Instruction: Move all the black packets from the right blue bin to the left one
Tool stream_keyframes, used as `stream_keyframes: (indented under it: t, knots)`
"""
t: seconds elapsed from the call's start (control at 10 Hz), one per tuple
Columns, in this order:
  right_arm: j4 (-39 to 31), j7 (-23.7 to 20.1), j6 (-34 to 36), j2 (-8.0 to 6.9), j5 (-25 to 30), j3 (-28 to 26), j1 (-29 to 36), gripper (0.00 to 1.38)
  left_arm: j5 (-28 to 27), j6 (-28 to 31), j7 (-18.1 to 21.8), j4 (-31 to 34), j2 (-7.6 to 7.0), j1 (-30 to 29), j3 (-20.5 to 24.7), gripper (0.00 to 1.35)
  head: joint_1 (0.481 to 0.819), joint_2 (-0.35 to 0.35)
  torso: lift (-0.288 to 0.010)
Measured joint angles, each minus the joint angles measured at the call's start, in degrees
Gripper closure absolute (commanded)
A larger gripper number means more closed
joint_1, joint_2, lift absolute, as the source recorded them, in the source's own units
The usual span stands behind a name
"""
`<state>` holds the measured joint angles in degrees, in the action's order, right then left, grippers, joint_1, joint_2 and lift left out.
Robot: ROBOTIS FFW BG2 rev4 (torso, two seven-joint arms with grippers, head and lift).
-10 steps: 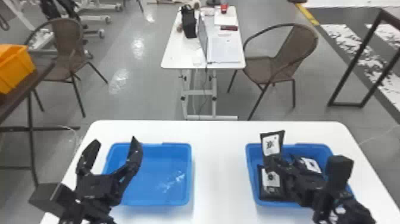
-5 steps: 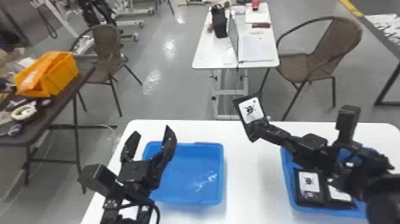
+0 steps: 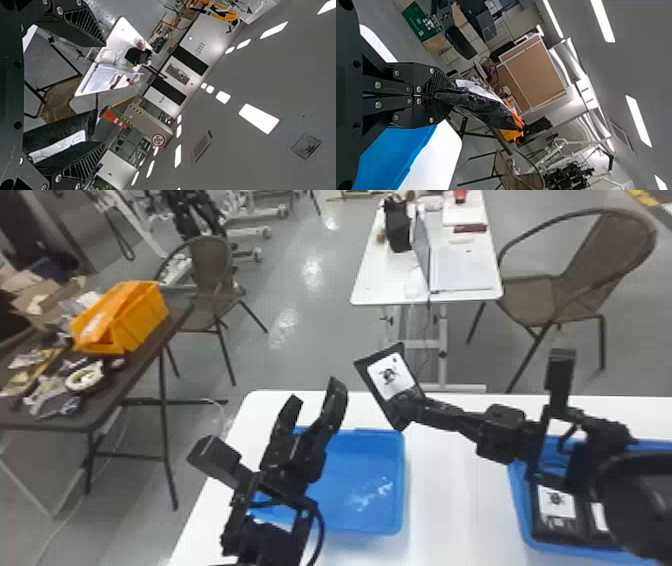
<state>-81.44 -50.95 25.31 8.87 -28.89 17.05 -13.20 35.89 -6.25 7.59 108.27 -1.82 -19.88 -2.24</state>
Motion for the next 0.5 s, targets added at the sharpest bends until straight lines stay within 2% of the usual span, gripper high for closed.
stream_keyframes:
  t: [0.1, 0.5]
  knots:
    - [1.5, -1.2, 0.0, -0.31, -0.6, 1.4, -1.3, 1.16, 1.1, 1.2, 0.4, -0.1, -0.66, 0.7, -0.5, 0.15, 0.695, 0.263, 0.0]
    - [7.8, -4.4, -0.5, -1.71, -1.8, 5.5, -6.0, 1.16, 1.3, 6.4, 3.1, -0.4, -0.5, 2.5, -0.2, 0.15, 0.695, 0.271, 0.0]
